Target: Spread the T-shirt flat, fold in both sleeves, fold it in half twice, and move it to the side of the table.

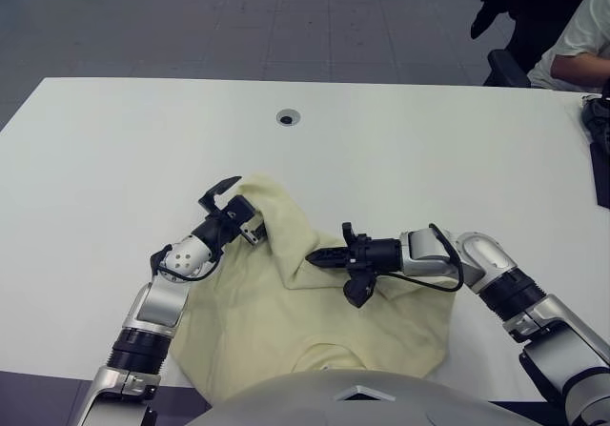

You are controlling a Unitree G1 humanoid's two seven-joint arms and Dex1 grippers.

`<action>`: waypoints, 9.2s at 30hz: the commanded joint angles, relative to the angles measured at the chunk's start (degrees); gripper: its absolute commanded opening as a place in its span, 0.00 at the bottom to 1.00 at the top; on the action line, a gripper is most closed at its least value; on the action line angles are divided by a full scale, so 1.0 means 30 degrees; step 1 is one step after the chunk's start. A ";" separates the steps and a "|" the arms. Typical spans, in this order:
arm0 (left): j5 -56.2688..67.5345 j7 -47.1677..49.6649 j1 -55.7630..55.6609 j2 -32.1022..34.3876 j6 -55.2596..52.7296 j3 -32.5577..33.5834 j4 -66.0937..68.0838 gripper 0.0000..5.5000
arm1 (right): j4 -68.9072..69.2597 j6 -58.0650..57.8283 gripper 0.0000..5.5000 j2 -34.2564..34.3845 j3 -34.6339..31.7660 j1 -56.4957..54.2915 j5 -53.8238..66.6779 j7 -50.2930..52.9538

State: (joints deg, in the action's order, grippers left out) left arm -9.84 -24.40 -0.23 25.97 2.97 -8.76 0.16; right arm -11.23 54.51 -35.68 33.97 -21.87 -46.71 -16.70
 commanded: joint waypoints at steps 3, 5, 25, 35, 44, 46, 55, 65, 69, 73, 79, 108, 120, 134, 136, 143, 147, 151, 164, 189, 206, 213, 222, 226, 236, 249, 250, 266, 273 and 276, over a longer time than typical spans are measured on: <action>-0.0177 -0.0148 0.0146 0.0155 -0.0172 -0.0092 0.0421 0.98 | 0.0213 -0.0245 0.00 -0.0538 -0.1743 0.0111 0.0243 0.1389; -0.0180 -0.0152 0.0198 0.0197 -0.0155 -0.0065 0.0405 0.98 | 0.0367 -0.0193 0.00 -0.0950 -0.2568 0.0237 0.0354 0.2022; -0.0338 0.0161 0.0377 0.0211 -0.0083 0.0058 0.0363 0.98 | -0.2833 -0.1392 0.00 -0.4435 -0.5748 0.0408 -0.1167 0.5520; -0.0417 -0.0800 0.0488 0.0745 -0.0213 -0.0345 -0.0611 0.98 | -0.3629 -0.1344 0.00 -0.5033 -0.3978 0.2940 0.2715 0.0572; -0.0280 -0.1957 -0.0159 0.2088 -0.0206 0.0085 -0.1023 0.98 | -0.2321 -0.4077 0.15 -0.4986 -0.4816 0.3006 0.8054 -0.4394; -0.0191 -0.1996 -0.0303 0.2149 -0.0246 0.0204 -0.1083 0.98 | -0.1691 -0.4251 0.21 -0.4847 -0.5148 0.3011 0.8900 -0.4724; 0.0822 -0.1768 -0.2000 0.2096 -0.0782 0.1579 -0.1880 0.98 | -0.1685 -0.5857 0.49 -0.4169 -0.6687 0.0854 0.8201 -0.3972; -0.1658 -0.0692 -0.4761 0.1988 0.0564 0.0078 0.1093 0.98 | -0.5588 -0.5059 0.79 -0.0095 -0.4229 -0.2729 0.5721 -0.2686; -0.1906 -0.0622 -0.4757 0.2193 0.0791 0.0134 0.0453 0.98 | -0.7583 -0.4936 0.89 -0.0330 -0.2902 -0.2862 0.4308 -0.3296; -0.2371 -0.0451 -0.4415 0.2142 0.0858 -0.0094 -0.0496 0.98 | -1.1623 -0.5543 0.98 0.0054 -0.1598 -0.4439 0.2259 -0.1704; -0.2872 -0.0568 -0.4014 0.1622 0.0780 -0.1007 -0.1681 0.98 | -1.6457 -0.7578 0.98 0.0462 -0.0855 -0.7957 0.1006 0.1636; -0.5091 -0.1330 0.4371 0.4015 0.1554 -0.1650 -0.6181 0.98 | 0.5038 -1.0517 0.98 -0.7155 -0.6265 0.7343 1.6789 -0.7289; -0.4601 -0.2003 0.4942 0.3984 0.1090 -0.1885 -0.7348 0.98 | 0.4742 -1.1763 0.98 -0.8354 -0.7211 1.0159 1.1878 -0.7929; -0.4446 -0.1524 0.3444 0.3342 0.0950 -0.1499 -0.5829 0.98 | 0.8249 -1.3545 0.98 -0.7426 -0.9034 1.0671 1.4323 -0.8840; -0.4308 -0.1620 0.3485 0.3312 0.0944 -0.1588 -0.5983 0.98 | 0.7702 -1.3535 0.98 -0.6986 -0.9285 0.9859 1.3406 -0.8162; -0.4242 -0.1536 0.3283 0.3484 0.0804 -0.0990 -0.6203 0.98 | 0.6602 -1.3497 0.98 -0.6211 -0.9768 0.8243 1.2600 -0.7629; -0.4320 -0.1340 0.2667 0.3186 0.0686 -0.0947 -0.5743 0.98 | 0.4868 -1.3301 0.98 -0.5567 -0.9161 0.7004 1.2249 -0.7861; -0.4168 -0.1339 0.2243 0.2651 0.0656 -0.1294 -0.5837 0.98 | 0.1869 -1.2721 0.98 -0.4008 -0.7776 0.4737 1.0732 -0.7236; -0.3601 0.0665 0.0649 0.1127 0.0077 0.0449 -0.5876 0.98 | -0.5763 -1.0827 0.98 -0.2007 -0.6000 0.0740 0.7817 -0.3999; 1.0592 0.3207 1.5524 -0.8310 -0.6551 0.4185 -1.3294 0.98 | 0.7608 -1.3786 0.98 0.4461 -1.5386 0.5204 1.6827 0.3463; 1.2458 0.5122 1.6342 -0.8453 -0.8911 0.2977 -1.1732 0.44 | 0.8814 -1.4040 0.98 0.4983 -1.5246 0.5774 1.7882 0.2007; 1.2155 0.5589 1.6185 -0.8517 -0.8365 0.3115 -1.1474 0.20 | 0.8779 -1.3804 0.98 0.4927 -1.5261 0.5592 1.7614 0.1747; 1.0745 0.5026 1.6206 -0.7894 -0.6100 0.2134 -1.1857 0.00 | 0.8375 -1.3416 0.98 0.5126 -1.5216 0.5781 1.7454 0.1690; 0.8468 0.4786 1.5637 -0.7112 -0.4408 0.1526 -1.2151 0.00 | 0.8110 -1.3218 0.98 0.5202 -1.5221 0.5758 1.7448 0.1690; 0.0828 0.2170 1.4166 -0.2269 -0.1196 -0.3012 -1.2139 0.00 | 0.7717 -1.2967 0.98 0.5263 -1.5242 0.5814 1.7445 0.1576; -0.4772 0.0541 1.0667 -0.0174 -0.0369 -0.6337 -0.9981 0.00 | 0.6783 -1.2096 0.98 0.5111 -1.4599 0.6987 1.6808 0.0934; -0.4941 0.0560 1.0494 -0.0199 -0.0421 -0.6339 -0.9945 0.00 | 0.6700 -1.1973 0.98 0.5045 -1.4610 0.7224 1.6883 0.0710; 0.2723 -0.3812 1.0736 0.2094 -0.0126 -0.5458 -1.3121 0.34 | 0.4752 -2.2826 0.98 -0.0011 -2.0692 1.2633 3.2835 -1.1605; 0.6510 -0.1172 0.8755 0.0265 -0.1782 -0.0745 -1.4352 0.55 | 0.0133 -2.2889 0.98 -0.2464 -2.1471 1.6164 3.0272 -1.7483; 0.7264 0.0619 0.7524 -0.0767 -0.2842 0.1373 -1.3985 0.66 | -0.0352 -2.2432 0.98 -0.2684 -2.1020 1.6537 2.8838 -1.8048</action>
State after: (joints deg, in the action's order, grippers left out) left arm 10.72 -25.55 24.19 25.20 -2.81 -8.29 -42.06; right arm -11.80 -13.77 -42.13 -30.27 27.26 42.58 -69.56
